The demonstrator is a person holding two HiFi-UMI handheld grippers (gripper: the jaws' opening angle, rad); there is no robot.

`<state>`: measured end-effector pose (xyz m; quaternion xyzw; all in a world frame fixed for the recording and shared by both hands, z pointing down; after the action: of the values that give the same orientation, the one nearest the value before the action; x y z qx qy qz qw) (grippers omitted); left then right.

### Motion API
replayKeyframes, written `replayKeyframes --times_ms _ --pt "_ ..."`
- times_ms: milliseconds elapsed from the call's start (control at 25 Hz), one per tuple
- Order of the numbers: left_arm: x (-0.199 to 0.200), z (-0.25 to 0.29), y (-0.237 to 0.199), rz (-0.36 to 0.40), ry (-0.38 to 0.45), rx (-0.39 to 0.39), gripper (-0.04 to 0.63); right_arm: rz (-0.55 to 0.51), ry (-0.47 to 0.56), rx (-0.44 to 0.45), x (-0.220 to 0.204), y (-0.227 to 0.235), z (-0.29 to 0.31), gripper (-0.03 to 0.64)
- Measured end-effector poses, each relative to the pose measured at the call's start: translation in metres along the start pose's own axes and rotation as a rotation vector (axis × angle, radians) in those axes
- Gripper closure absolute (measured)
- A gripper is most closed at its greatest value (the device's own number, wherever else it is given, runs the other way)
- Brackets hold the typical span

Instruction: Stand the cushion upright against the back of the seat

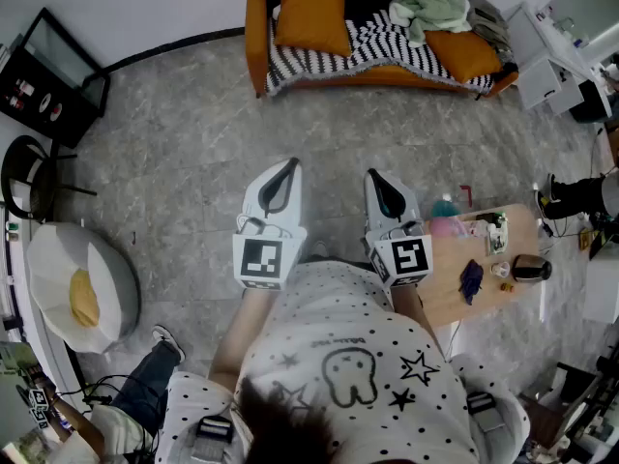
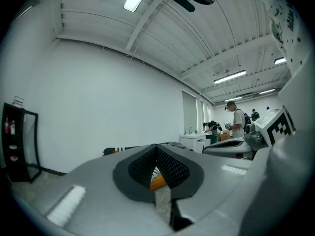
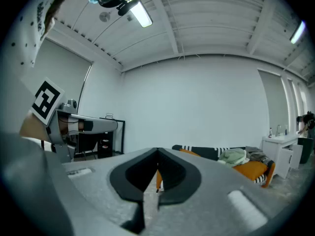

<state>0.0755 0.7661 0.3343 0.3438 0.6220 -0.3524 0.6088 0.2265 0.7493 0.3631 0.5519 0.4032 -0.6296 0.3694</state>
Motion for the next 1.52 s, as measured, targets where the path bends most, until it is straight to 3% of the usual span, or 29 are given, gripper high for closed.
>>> replayKeyframes --times_ms 320,520,1240,1520 --pt "0.001 0.0 0.009 -0.015 -0.002 -0.014 0.604 -0.001 -0.008 0.045 -0.001 -0.005 0.0 0.62" --pt "-0.002 0.003 -0.012 -0.024 -0.01 0.005 0.604 -0.002 -0.012 0.046 -0.001 -0.007 0.016 0.62" --pt "-0.014 0.02 0.006 -0.06 0.004 0.009 0.6 0.029 -0.007 0.05 -0.017 0.026 0.009 0.62" --pt "-0.019 0.016 -0.01 -0.086 0.024 0.031 0.6 0.032 -0.009 0.034 -0.017 0.024 0.016 0.619"
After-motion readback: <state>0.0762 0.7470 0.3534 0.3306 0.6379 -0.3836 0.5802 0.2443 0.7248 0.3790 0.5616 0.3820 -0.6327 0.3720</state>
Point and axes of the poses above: the fingertips, and each gripper's own axes: z forward along the fingers, y to its right, x out of its top, the point moved 3 cm from there along -z, backward along the fingers, and after that the axes turned 13 degrees about -x, right-handed, at the moved point
